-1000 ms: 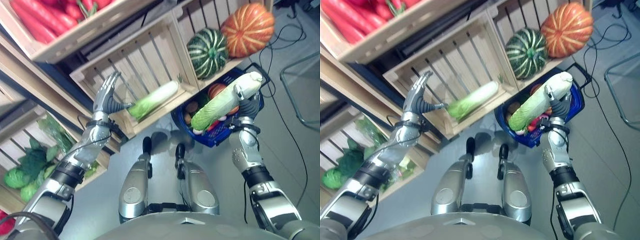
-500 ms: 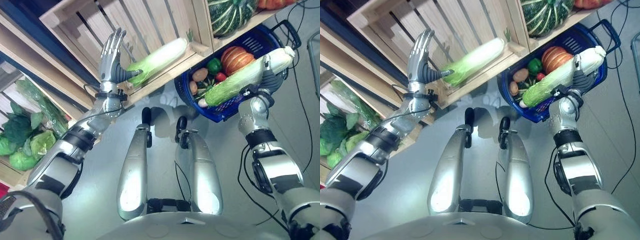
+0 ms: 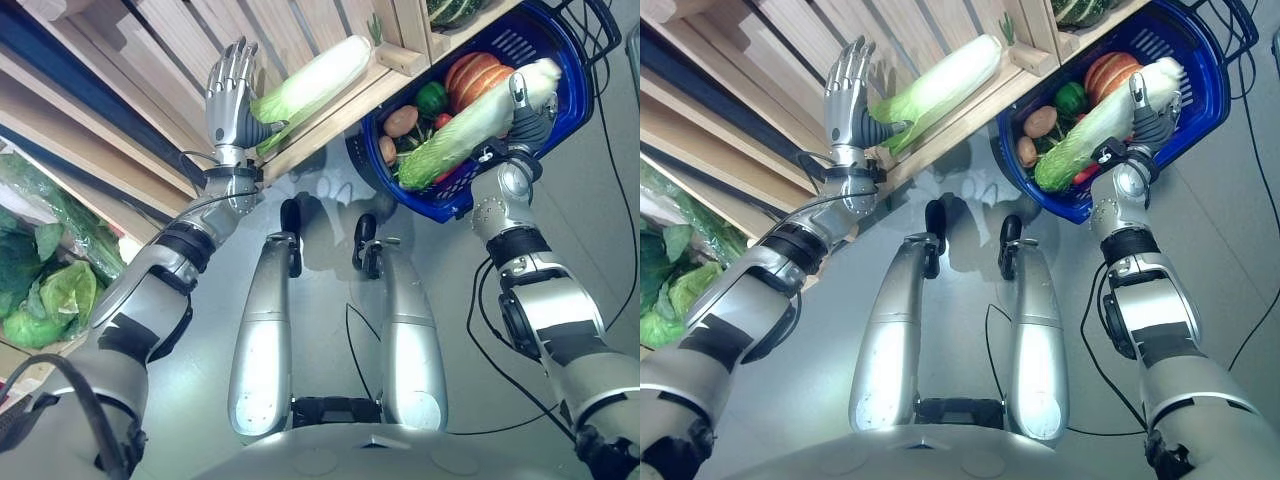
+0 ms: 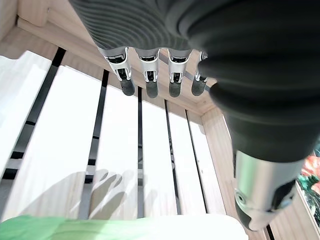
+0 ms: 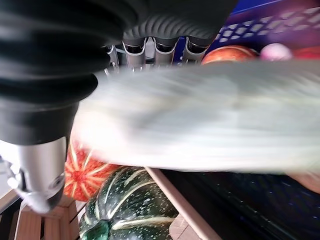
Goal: Pick up fruits and vegetables into the basket
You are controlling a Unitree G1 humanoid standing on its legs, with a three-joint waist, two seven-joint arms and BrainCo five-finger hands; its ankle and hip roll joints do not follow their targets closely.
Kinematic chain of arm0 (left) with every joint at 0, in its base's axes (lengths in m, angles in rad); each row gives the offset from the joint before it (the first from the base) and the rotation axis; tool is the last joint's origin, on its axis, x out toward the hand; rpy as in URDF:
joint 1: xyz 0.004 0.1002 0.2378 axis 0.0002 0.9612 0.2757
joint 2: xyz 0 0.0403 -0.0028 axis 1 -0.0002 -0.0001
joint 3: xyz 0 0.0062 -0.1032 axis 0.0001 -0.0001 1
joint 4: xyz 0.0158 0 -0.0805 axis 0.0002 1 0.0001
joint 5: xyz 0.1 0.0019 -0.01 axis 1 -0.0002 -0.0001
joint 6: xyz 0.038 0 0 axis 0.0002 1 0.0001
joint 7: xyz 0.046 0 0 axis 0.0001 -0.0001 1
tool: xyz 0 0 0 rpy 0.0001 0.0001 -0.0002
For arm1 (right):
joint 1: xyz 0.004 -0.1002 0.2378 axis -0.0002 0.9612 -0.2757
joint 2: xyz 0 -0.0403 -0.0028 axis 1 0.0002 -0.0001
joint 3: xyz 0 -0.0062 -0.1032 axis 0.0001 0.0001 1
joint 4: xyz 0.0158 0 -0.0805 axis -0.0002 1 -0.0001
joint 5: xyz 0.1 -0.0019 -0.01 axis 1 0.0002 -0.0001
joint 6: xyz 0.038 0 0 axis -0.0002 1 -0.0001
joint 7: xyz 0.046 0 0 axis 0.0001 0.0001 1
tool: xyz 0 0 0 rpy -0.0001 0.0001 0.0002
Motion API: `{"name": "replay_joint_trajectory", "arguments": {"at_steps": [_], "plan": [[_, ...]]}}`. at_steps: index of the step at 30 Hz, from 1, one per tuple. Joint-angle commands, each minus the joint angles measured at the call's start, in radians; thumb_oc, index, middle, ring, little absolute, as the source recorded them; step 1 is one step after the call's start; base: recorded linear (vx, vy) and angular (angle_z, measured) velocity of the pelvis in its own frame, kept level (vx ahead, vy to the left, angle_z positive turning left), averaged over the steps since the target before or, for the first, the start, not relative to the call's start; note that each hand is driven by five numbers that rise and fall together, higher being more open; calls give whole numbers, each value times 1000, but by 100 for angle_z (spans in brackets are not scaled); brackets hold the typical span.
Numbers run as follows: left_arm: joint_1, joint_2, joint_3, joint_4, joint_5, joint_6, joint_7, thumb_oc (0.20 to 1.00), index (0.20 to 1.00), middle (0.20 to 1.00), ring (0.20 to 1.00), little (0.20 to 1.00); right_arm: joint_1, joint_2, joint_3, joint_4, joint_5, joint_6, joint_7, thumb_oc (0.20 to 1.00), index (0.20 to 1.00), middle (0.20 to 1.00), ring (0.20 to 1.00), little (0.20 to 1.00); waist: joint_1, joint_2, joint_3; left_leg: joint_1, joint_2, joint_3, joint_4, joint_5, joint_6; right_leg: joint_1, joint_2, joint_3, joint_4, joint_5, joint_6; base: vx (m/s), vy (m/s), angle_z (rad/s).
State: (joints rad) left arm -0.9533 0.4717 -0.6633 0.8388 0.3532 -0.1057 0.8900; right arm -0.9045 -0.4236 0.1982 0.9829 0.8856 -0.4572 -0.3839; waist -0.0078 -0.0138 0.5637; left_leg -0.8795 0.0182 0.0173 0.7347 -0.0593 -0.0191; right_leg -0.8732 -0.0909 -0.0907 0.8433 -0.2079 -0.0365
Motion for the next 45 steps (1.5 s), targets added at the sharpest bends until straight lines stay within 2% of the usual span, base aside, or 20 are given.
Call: {"name": "replay_joint_trajectory", "arguments": {"at_steps": [1,11,15,17,24,33,39,40,41,45], "plan": [[-74,-12,0,76,47,43,58,1000,1000,1000,1000,1000,17,8,22,-83,17,-32,23,1000,1000,1000,1000,1000,-11,-19,-44,28,-31,58,55,-159,-17,40,16,-27,-51,48,81,40,1,-7],[-140,0,-4,189,-28,145,80,1000,1000,1000,1000,1000,69,27,48,-169,7,-44,61,1000,1000,1000,1000,1000,-45,-36,-44,-25,-20,66,30,-141,-23,-25,41,-12,-51,55,87,13,10,-9],[-141,-6,21,208,-96,195,119,1000,1000,1000,1000,1000,118,52,61,-269,51,-84,77,1000,1000,1000,1000,1000,-60,-47,-44,-67,-17,63,13,-130,-24,-69,49,-10,-60,63,89,-31,10,-7],[-133,-14,35,207,-103,206,130,1000,1000,1000,1000,1000,144,70,72,-328,41,-100,90,1000,1000,1000,1000,1000,-66,-51,-44,-76,-17,62,-3,-121,-27,-79,53,-9,-75,69,89,-15,11,-1],[-79,-20,75,169,-113,226,164,1000,1000,1000,1000,1000,310,151,120,-546,-2,-78,86,1000,1000,1000,1000,1000,-94,-66,-44,-92,-20,65,-56,-99,-34,-98,74,8,-122,82,89,-17,11,-2],[-47,-29,90,187,-170,291,205,1000,1000,1000,1000,1000,409,190,169,-593,60,-107,143,1000,1000,1000,1000,1000,-116,-78,-44,-89,-24,76,-94,-79,-34,-92,87,17,-175,100,87,-17,17,-4],[-68,-35,86,193,-151,331,204,1000,1000,1000,1000,1000,430,206,185,-632,46,-87,119,1000,1000,1000,1000,1000,-124,-83,-44,-103,-23,74,-103,-61,-35,-106,88,18,-182,113,87,0,0,0],[-67,-36,87,189,-145,335,202,561,561,561,561,561,433,207,187,-636,45,-87,118,1000,1000,1000,1000,1000,-124,-83,-44,-102,-24,75,-108,-58,-35,-106,89,19,-187,115,87,0,0,0],[-65,-36,88,187,-141,337,201,200,200,200,200,200,434,207,190,-638,44,-87,113,1000,1000,1000,1000,1000,-123,-82,-44,-100,-23,77,-112,-54,-35,-104,89,19,-193,117,86,0,0,0],[-58,-39,94,174,-136,343,206,200,200,200,200,200,437,207,192,-639,49,-93,116,1000,1000,1000,1000,1000,-122,-78,-44,-97,-24,76,-115,-50,-37,-106,89,18,-191,119,86,-3,-4,-2]]}}
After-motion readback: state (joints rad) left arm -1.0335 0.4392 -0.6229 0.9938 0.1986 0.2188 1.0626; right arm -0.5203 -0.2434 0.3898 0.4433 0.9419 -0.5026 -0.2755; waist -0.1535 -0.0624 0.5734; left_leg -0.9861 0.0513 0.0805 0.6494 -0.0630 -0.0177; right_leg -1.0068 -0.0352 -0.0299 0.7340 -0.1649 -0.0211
